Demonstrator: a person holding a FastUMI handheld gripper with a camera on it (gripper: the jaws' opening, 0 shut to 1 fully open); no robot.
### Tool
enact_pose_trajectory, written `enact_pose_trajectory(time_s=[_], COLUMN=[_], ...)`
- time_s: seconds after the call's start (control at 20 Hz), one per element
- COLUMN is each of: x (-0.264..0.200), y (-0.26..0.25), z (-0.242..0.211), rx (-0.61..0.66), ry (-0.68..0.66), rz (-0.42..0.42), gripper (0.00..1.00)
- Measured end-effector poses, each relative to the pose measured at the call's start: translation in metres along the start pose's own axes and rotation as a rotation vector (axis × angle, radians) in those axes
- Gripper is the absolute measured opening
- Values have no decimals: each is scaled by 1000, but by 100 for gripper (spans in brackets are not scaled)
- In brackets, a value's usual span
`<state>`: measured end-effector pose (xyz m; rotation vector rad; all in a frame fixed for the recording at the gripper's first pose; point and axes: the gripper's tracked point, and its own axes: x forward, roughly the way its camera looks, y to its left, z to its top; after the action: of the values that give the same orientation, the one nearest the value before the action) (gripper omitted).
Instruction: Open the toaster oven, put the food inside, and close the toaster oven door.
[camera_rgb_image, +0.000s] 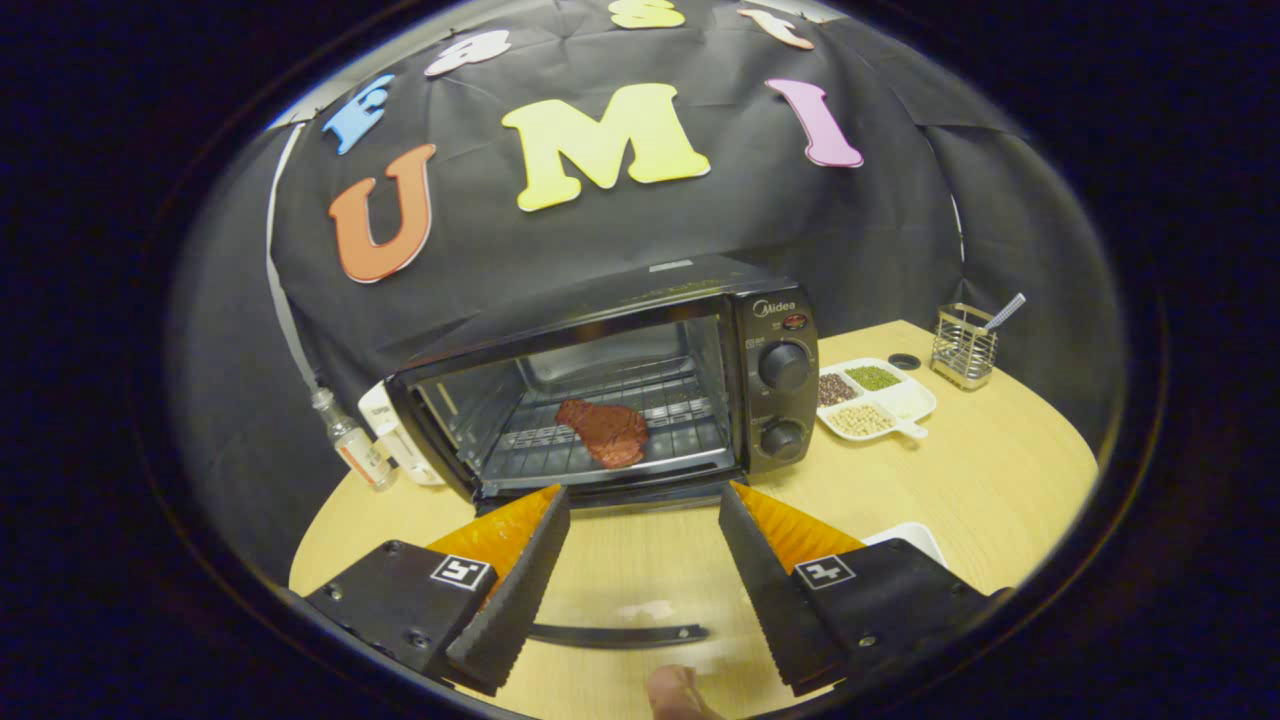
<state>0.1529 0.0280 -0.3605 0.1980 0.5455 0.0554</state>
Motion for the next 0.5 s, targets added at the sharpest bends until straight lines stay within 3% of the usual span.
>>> enact_pose_trajectory(time_s=[0.2,0.5], x=[-30,-33], y=[14,17], z=[-41,-110], rx=[-104,-91], ry=[12,133], rz=[-20,-56], gripper=[96,97])
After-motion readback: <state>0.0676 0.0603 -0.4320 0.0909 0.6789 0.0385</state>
